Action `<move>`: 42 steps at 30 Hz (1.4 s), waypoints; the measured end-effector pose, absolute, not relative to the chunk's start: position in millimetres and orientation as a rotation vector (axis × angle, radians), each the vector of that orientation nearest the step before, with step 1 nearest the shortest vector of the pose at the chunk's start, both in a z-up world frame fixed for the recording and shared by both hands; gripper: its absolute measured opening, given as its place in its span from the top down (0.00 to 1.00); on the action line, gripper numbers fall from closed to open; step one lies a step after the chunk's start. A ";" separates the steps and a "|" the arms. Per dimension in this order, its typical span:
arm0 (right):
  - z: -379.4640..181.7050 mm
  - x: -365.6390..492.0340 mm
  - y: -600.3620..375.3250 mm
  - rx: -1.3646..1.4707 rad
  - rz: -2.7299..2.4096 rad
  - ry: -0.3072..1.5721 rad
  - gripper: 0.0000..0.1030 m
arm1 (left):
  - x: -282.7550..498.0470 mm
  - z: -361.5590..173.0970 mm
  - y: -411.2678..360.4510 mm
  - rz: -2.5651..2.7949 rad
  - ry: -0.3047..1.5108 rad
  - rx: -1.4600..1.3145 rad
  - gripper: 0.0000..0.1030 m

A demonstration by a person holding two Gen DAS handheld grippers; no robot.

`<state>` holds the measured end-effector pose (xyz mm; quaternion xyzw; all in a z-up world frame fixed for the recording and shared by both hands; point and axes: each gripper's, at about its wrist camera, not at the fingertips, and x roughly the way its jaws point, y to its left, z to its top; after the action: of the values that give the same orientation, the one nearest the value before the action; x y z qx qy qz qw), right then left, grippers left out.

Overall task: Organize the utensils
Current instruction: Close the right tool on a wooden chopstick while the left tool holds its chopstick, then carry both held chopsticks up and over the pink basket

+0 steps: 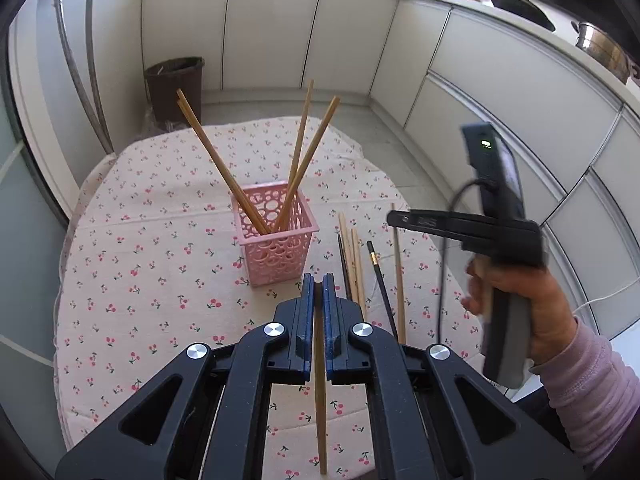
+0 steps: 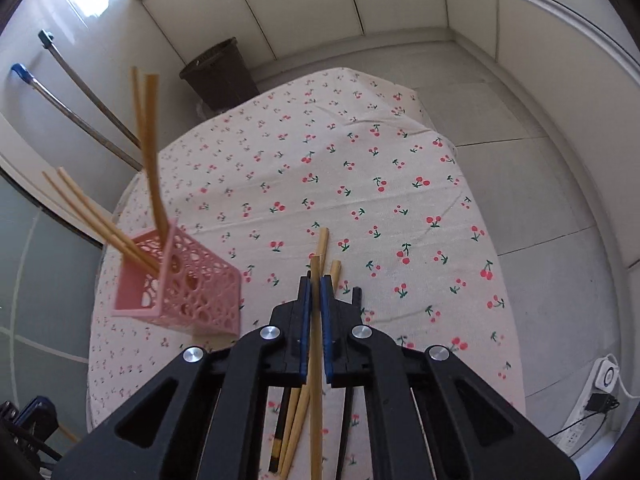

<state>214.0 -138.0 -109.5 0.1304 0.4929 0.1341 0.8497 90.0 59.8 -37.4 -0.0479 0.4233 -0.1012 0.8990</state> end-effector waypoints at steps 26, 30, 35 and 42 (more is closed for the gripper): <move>61.1 143.1 -170.1 0.406 0.435 0.616 0.95 | 58.2 84.7 85.7 -0.141 0.531 -0.198 0.96; 89.7 156.1 -161.3 0.403 0.451 0.525 0.95 | 76.2 108.7 92.9 -0.099 0.452 -0.231 0.96; 98.1 172.6 -152.1 0.381 0.449 0.489 0.95 | 108.2 109.2 98.5 -0.021 0.422 -0.238 0.96; 82.9 194.7 -141.3 0.384 0.437 0.542 0.95 | 144.2 66.2 108.4 0.033 0.488 -0.282 0.90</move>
<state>194.7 -141.3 82.9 0.1871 0.2637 0.2129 0.9220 144.2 108.4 66.2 -0.1394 0.2407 0.0161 0.9604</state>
